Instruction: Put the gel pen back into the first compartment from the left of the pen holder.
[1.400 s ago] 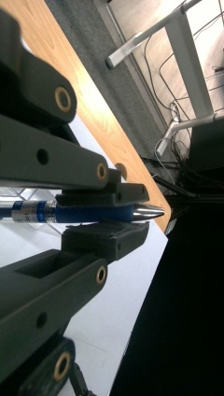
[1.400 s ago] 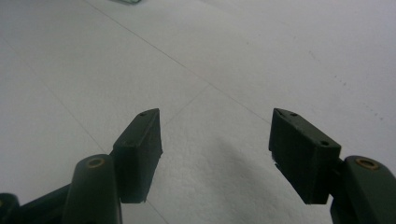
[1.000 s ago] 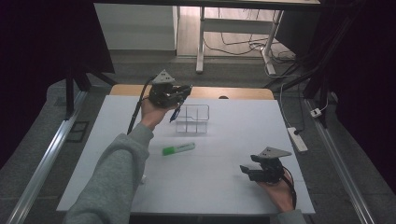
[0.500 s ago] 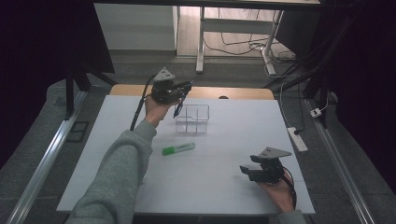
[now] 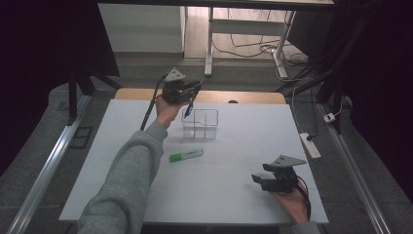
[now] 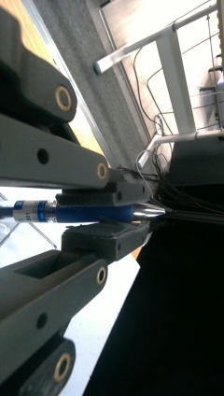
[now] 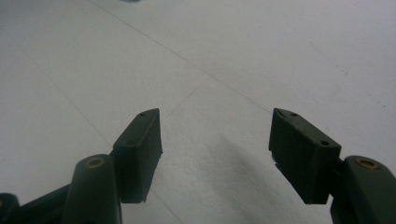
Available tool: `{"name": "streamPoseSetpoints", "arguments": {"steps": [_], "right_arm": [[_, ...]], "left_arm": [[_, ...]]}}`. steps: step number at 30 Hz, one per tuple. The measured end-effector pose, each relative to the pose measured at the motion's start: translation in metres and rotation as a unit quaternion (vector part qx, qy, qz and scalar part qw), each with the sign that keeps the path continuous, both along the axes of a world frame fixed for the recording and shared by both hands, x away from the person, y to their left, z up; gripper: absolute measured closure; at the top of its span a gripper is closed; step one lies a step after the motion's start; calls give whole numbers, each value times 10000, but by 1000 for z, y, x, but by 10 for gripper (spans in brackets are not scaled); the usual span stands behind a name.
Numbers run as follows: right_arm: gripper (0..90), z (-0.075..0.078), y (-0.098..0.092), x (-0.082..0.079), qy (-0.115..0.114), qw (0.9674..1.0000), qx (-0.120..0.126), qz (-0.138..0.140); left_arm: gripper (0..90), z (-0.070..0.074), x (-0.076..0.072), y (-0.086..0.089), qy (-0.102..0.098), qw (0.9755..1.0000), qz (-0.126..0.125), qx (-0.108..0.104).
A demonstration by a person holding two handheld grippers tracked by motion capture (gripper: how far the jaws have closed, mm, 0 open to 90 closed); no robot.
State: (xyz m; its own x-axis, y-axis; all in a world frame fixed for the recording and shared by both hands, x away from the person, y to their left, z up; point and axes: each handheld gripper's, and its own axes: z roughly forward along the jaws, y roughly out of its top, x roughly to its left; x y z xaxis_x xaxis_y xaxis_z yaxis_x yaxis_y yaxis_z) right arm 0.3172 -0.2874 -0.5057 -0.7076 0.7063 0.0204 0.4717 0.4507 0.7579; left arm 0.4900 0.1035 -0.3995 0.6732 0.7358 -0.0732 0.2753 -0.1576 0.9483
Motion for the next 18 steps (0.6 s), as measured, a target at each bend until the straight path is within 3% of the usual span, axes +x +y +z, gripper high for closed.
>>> {"name": "streamPoseSetpoints", "arguments": {"steps": [8, 12, 18], "right_arm": [[344, 0, 0, 0, 14, 10000, -7, 11], [344, 0, 0, 0, 9, 10000, -3, 23], [344, 0, 1, 0, 1, 10000, 4, 26]], "left_arm": [[781, -5, 2, -1, 88, 9998, 42, 149], [597, -4, -1, -1, 253, 9993, 42, 273], [475, -1, -10, 5, 383, 9980, -86, 502]]}}
